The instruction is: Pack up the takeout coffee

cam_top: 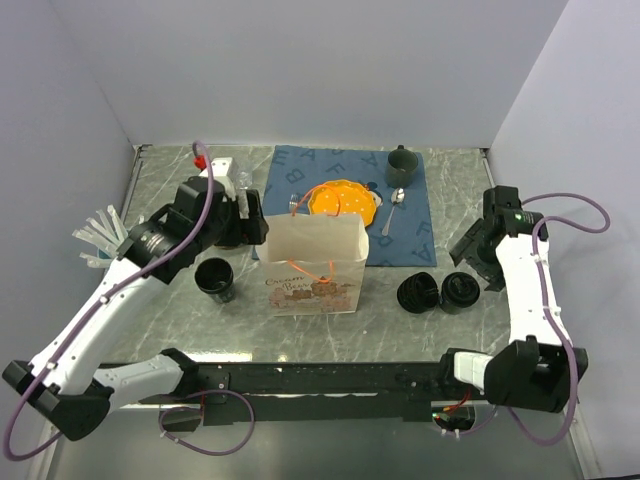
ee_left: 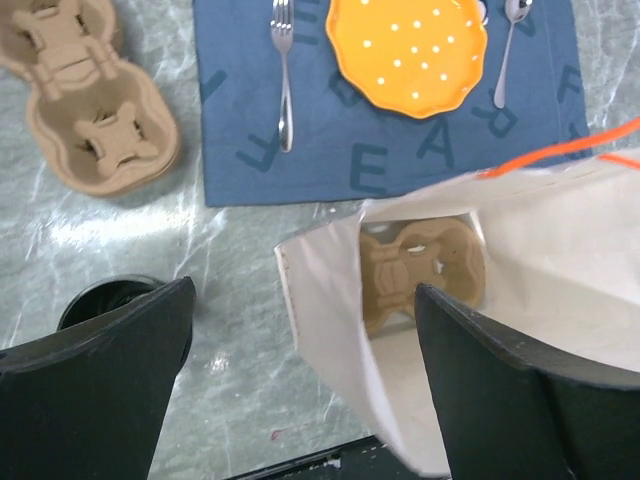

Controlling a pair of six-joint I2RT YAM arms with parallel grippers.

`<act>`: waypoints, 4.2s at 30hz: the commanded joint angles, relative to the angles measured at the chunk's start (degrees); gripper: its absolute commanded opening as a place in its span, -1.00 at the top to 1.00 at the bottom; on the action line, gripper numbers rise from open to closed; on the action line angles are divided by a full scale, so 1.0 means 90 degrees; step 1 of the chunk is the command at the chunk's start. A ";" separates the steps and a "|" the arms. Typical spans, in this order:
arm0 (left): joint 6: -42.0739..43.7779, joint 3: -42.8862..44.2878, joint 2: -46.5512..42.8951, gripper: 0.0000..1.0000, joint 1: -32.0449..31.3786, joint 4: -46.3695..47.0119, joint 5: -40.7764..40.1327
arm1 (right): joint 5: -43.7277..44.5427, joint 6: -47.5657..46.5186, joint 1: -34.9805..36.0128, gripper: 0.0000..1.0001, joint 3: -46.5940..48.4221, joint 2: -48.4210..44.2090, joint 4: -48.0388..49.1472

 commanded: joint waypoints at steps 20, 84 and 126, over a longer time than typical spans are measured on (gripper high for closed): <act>0.0071 -0.0135 -0.0486 -0.93 0.0016 0.0061 -0.0844 | -0.0043 0.0146 -0.0099 -0.88 -0.0840 0.0281 0.0853; -0.0017 -0.0213 -0.0536 -0.52 0.0016 0.0149 0.0005 | 0.0220 -0.0878 -0.0128 -0.17 -0.0754 -0.0148 0.0981; 0.0647 -0.0086 -0.0096 0.95 0.0016 0.0589 0.1939 | -0.1617 -0.2637 0.6149 -0.02 0.4706 0.0192 0.1049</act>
